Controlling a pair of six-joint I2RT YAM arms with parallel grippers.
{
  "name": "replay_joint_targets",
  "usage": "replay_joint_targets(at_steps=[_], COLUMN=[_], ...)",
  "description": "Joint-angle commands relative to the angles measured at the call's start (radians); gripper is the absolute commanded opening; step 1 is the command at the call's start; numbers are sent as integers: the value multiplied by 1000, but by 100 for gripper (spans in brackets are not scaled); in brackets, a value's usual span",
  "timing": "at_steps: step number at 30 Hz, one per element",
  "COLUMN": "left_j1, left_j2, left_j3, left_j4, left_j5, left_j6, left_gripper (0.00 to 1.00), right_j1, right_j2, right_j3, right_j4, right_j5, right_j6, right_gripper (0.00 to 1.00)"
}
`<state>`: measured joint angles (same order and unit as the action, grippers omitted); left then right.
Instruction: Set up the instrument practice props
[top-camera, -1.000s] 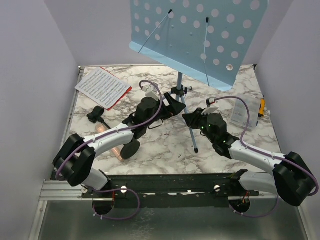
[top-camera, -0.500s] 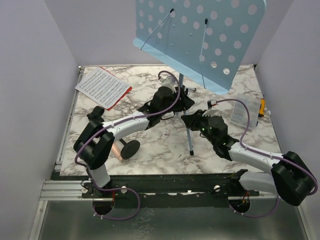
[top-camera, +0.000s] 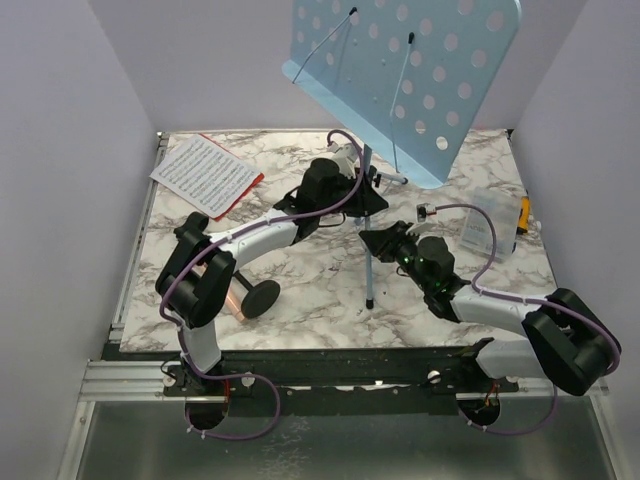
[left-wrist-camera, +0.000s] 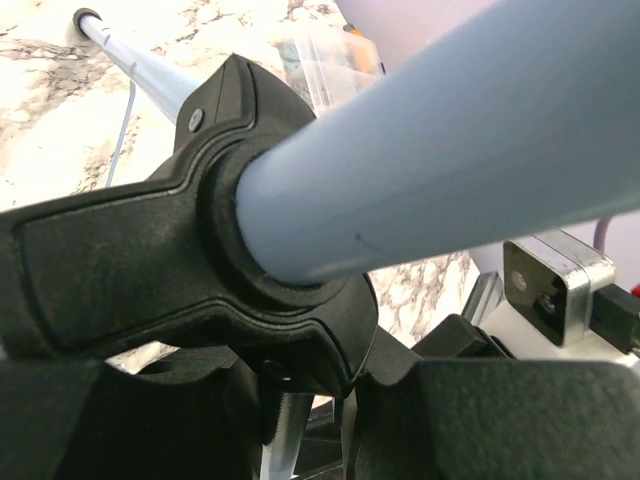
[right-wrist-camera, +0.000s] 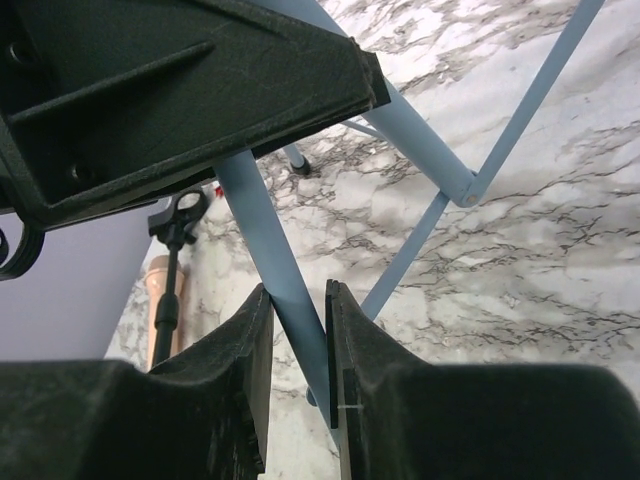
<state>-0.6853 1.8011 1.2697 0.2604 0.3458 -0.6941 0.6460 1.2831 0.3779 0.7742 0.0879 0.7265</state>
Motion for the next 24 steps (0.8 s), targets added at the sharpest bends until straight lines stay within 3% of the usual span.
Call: replay_joint_targets(at_steps=[1, 5, 13, 17, 18, 19, 22, 24], left_j1=[39, 40, 42, 43, 43, 43, 43, 43], left_j2=[52, 24, -45, -51, -51, -50, -30, -20], left_j3=[-23, -74, -155, -147, -150, -152, -156, -161], left_j4=[-99, -98, -44, -47, -47, -47, -47, -47], left_j5=[126, 111, 82, 106, 108, 106, 97, 93], left_j6=[-108, -113, -128, -142, -148, -151, -147, -149], left_gripper=[9, 1, 0, 19, 20, 19, 0, 0], right_j1=[43, 43, 43, 43, 42, 43, 42, 41], right_j2=[73, 82, 25, -12, -15, -18, -35, -75], right_j3=[-100, -103, -105, -116, -117, -118, -121, -112], right_j4=[-205, -151, -184, -207, -213, -218, -221, -249], right_j5=[-204, -207, -140, -104, -95, -93, -94, -102], right_j6=[116, 157, 168, 172, 173, 176, 171, 108], right_gripper=[1, 1, 1, 1, 1, 0, 1, 1])
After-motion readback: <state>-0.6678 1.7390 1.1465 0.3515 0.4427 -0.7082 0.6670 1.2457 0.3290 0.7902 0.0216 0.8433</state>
